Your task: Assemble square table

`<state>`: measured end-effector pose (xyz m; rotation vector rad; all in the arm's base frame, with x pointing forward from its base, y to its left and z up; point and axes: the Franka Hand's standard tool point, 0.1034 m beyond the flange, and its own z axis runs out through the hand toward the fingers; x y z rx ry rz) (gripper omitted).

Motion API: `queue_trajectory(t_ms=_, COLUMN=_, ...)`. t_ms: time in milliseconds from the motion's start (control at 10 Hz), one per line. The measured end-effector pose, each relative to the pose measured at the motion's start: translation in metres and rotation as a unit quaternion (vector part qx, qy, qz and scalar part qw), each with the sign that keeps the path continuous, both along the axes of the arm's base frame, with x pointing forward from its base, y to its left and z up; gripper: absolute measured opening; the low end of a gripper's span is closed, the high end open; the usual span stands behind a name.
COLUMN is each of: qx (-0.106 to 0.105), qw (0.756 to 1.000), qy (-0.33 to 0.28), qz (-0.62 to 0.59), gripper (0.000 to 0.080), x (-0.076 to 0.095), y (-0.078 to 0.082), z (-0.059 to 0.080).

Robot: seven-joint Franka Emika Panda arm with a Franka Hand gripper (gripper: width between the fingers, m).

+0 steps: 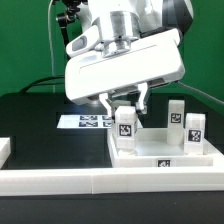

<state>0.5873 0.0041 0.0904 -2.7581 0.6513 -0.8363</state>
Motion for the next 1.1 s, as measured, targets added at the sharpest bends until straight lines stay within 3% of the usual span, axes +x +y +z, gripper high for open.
queue_trajectory(t_ms=400, qx=0.008, qw=1.0, qy=0.017, qz=-0.002, gripper=0.0315, x=-0.0013, y=0.0004, z=-0.0017)
queue_trajectory(t_ms=600, qx=0.01, qw=1.0, qy=0.021, qz=-0.001, gripper=0.0554, x=-0.0023, y=0.0013, z=-0.0033)
queue_trajectory(t_ms=700, qx=0.01, qw=1.0, qy=0.021, qz=-0.001, gripper=0.0622, x=-0.0025, y=0.0015, z=-0.0038)
queue_trajectory(t_ms=1100, qx=0.01, qw=1.0, qy=0.022, qz=-0.001, gripper=0.0649, x=-0.003, y=0.0017, z=-0.0047)
